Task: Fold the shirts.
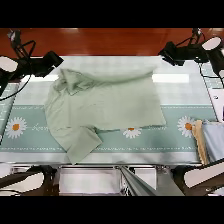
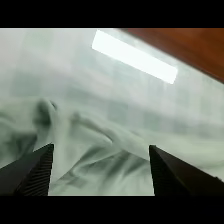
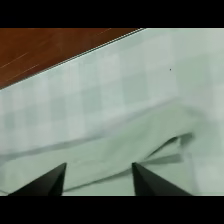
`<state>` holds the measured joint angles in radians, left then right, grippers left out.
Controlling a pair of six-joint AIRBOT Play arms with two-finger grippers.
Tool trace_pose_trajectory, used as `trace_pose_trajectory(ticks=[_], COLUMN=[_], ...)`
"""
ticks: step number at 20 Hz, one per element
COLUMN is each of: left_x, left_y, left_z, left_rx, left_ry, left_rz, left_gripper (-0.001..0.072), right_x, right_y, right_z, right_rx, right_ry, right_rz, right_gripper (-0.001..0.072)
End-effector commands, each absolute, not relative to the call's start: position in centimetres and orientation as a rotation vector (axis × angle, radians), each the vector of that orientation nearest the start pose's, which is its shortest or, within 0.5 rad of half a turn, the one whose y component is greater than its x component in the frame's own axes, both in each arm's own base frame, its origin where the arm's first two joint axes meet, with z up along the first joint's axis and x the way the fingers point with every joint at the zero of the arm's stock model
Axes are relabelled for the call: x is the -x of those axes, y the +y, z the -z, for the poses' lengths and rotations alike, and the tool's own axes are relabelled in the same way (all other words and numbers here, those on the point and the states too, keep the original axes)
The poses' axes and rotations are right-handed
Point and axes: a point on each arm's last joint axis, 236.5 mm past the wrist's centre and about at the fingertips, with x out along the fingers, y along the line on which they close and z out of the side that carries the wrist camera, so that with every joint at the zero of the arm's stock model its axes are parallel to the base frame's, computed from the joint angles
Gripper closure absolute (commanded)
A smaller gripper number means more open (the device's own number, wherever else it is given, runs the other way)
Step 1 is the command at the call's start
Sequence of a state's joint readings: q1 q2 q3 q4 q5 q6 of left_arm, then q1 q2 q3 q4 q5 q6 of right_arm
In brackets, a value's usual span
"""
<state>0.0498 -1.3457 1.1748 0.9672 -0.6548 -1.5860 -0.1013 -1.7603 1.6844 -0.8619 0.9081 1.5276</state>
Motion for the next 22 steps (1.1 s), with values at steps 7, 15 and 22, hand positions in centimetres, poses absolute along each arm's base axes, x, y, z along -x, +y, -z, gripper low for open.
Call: trace_pose_trajectory(ticks=[7, 15, 22], left_x=[-34.0, -24.8, -21.2], left_y=[3.8, -0.2, -0.9], left_z=[-1.4, 5.2, 8.2], left_rx=[0.768, 1.066, 1.168], left_ry=[1.402, 1.325, 1.367], left_rz=[0.020, 0.016, -0.020], left_gripper=[0.0002, 0.0002, 0.0003], right_x=[-46.1, -37.3, -29.8], right_y=[-7.2, -7.9, -0.3], right_z=[-8.2, -3.9, 1.3], right_rx=[-0.561, -0.661, -0.777], right_ry=[1.218, 1.035, 1.094], right_rz=[-0.100, 0.089, -0.058], right_gripper=[0.0076, 0.0077, 0.0077])
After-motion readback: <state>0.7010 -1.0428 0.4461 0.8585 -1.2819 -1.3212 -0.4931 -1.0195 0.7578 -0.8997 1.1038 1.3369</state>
